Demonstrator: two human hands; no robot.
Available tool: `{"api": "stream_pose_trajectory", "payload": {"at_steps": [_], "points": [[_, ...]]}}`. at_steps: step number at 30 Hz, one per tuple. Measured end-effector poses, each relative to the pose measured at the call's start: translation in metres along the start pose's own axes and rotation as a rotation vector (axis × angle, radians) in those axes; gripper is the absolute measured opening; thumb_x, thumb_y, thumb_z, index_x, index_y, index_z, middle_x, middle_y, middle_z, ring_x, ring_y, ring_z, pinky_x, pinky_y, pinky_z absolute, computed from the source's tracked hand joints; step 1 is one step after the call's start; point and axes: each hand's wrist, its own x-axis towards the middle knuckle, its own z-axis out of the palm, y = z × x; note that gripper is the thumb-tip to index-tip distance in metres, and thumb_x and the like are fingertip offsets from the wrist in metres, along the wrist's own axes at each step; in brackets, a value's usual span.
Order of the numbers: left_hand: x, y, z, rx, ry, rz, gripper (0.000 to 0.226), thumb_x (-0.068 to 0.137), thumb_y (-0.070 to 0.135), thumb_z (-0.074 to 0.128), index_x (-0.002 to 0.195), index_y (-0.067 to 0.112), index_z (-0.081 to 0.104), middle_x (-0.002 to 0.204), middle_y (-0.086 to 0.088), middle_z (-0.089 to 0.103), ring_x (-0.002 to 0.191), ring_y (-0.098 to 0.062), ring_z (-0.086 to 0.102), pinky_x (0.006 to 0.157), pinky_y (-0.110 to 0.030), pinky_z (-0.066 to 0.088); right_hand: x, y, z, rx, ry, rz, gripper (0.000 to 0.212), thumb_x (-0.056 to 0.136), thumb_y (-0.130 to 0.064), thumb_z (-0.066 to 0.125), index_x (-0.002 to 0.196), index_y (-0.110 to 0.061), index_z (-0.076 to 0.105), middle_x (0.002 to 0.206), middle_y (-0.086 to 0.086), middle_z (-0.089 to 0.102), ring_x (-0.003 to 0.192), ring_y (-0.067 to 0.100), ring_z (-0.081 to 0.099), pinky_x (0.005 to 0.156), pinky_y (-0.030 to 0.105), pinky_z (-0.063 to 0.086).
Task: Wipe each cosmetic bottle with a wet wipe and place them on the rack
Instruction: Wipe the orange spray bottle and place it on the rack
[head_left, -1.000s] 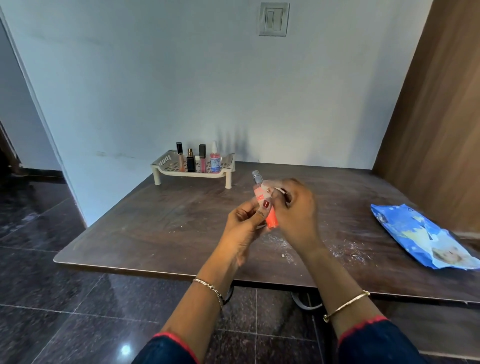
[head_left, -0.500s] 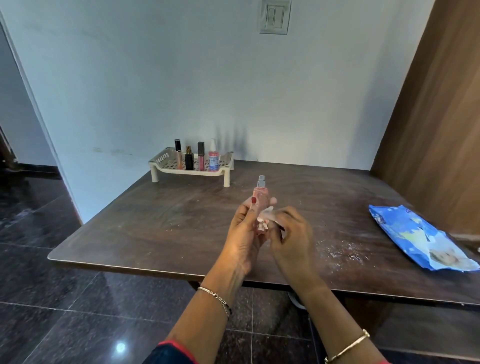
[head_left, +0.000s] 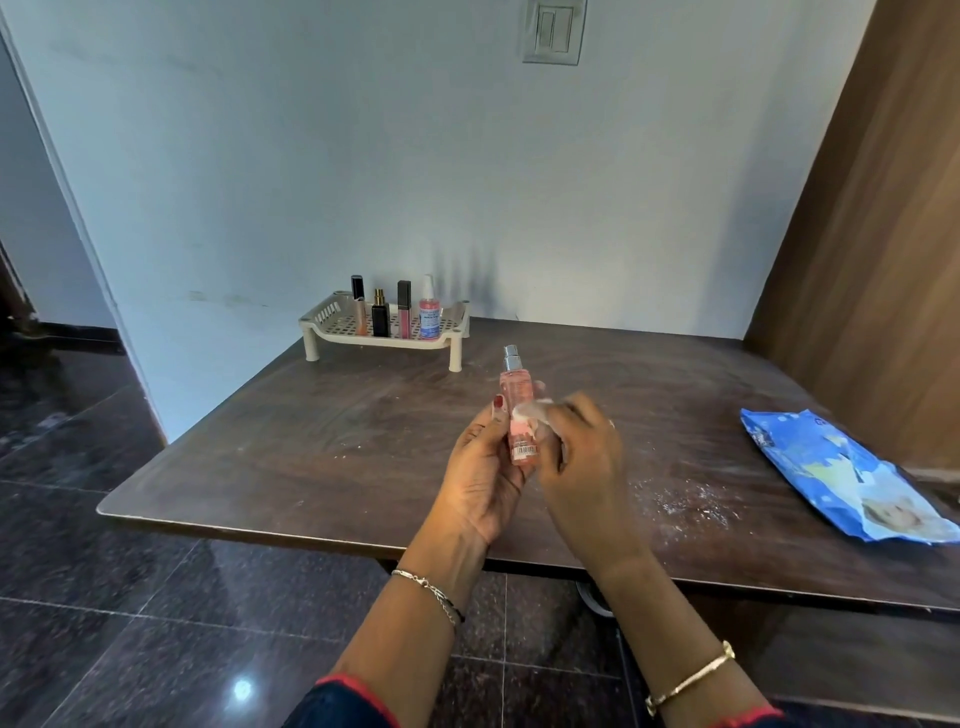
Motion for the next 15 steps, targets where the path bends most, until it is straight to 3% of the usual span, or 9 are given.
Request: {"api": "stream_pose_trajectory", "payload": {"at_steps": [3, 6, 12, 15], "points": [[0.003, 0.000, -0.001, 0.000, 0.013, 0.006, 0.031, 0.097, 0.002, 0.040, 0.123, -0.002, 0.056, 0.114, -0.014, 0.066, 0.088, -0.020, 0.068, 0.069, -0.028, 0.059, -0.010, 0.001, 0.000, -0.056, -0.012, -0.050, 0.025, 0.084, -0.001, 0.059, 0.101, -0.013, 0.071, 0.092, 0.002, 0.061, 0.079, 0.018, 0.059, 0.064, 0.033, 0.051], [0.002, 0.001, 0.005, 0.010, -0.008, 0.018, 0.031, 0.092, -0.005, 0.044, 0.118, 0.000, 0.060, 0.099, -0.013, 0.071, 0.081, -0.017, 0.070, 0.063, -0.025, 0.058, -0.001, -0.003, 0.003, -0.051, 0.056, -0.088, 0.024, 0.089, -0.013, 0.049, 0.097, -0.009, 0.072, 0.090, 0.004, 0.062, 0.075, 0.017, 0.059, 0.061, 0.032, 0.050], [0.000, -0.006, 0.007, 0.075, -0.026, 0.060, 0.031, 0.090, 0.016, 0.052, 0.116, 0.002, 0.062, 0.100, -0.011, 0.069, 0.084, -0.014, 0.068, 0.072, -0.023, 0.057, 0.028, -0.010, 0.005, -0.079, 0.178, -0.059, 0.018, 0.086, -0.007, 0.058, 0.094, -0.013, 0.074, 0.087, 0.002, 0.062, 0.075, 0.016, 0.059, 0.065, 0.022, 0.044], [0.002, -0.007, 0.007, 0.010, -0.021, 0.019, 0.025, 0.095, 0.016, 0.047, 0.102, 0.002, 0.066, 0.089, -0.011, 0.070, 0.076, -0.015, 0.069, 0.068, -0.025, 0.058, 0.025, -0.007, 0.008, -0.011, 0.197, 0.024, 0.018, 0.083, -0.002, 0.062, 0.092, -0.014, 0.073, 0.085, 0.000, 0.061, 0.072, 0.010, 0.054, 0.067, 0.020, 0.042]]}}
